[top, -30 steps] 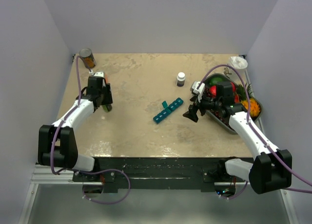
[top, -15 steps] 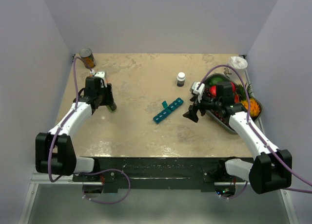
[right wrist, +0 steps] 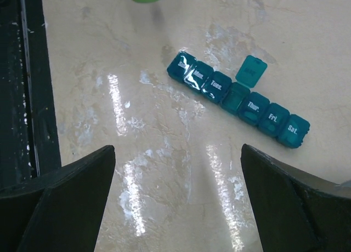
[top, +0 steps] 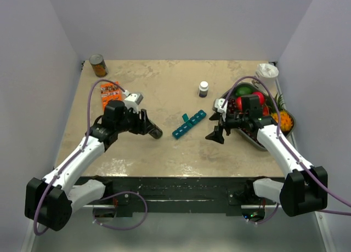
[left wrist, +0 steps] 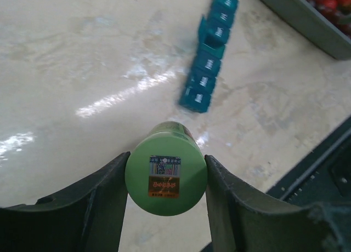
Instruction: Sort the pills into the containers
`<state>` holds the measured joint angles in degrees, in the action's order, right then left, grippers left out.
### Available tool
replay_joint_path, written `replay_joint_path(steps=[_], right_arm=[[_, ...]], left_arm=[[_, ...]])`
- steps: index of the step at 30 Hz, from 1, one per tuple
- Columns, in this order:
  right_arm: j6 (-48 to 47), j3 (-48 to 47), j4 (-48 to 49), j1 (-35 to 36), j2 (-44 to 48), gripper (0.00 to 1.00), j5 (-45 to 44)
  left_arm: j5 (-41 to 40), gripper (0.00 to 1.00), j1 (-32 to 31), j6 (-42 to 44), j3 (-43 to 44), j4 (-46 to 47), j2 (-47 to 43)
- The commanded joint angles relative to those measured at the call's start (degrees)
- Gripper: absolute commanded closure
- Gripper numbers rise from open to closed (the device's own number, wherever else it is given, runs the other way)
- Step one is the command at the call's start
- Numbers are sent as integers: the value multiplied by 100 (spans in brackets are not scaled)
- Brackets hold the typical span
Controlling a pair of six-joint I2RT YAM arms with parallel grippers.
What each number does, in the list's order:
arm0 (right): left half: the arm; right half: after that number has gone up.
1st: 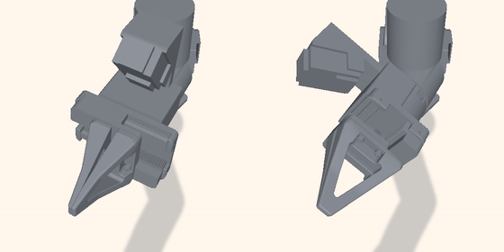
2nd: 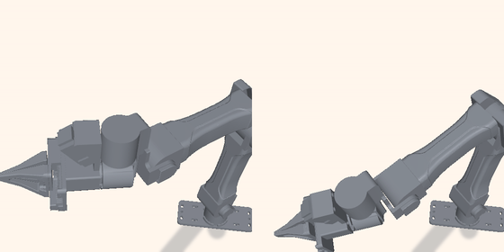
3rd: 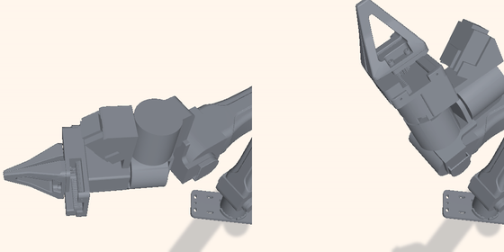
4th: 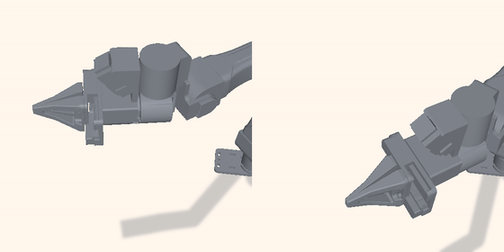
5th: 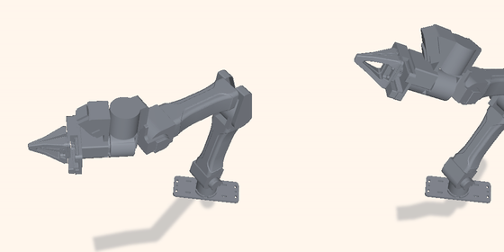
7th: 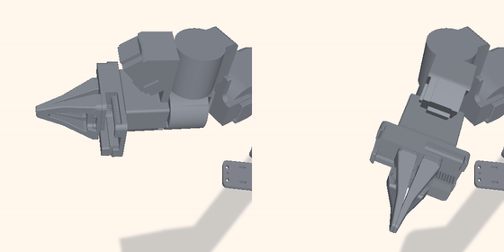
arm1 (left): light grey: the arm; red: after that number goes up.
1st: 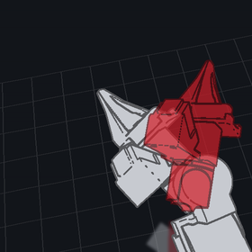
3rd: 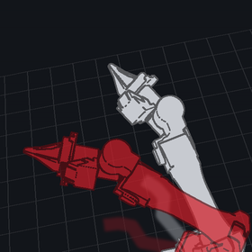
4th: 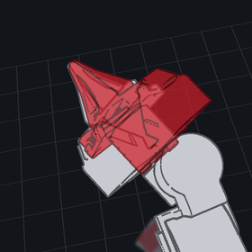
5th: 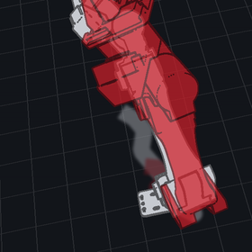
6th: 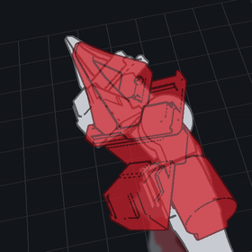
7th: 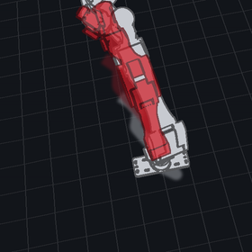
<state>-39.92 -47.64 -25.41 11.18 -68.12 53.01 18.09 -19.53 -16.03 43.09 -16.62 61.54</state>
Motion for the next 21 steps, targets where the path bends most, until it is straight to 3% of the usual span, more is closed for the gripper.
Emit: replay_joint_path(steps=[1,7,21], right_arm=[[-394,-185,-219,7,18,1,701],[-236,-106,-61,174,9,1,754],[-157,-53,36,464,-88,1,772]], left_arm=[[863,100,-393,-909,-405,1201,-423],[802,100,-1131,-1745,-731,2486,-327],[327,100,-1913,-2352,-706,3455,226]])
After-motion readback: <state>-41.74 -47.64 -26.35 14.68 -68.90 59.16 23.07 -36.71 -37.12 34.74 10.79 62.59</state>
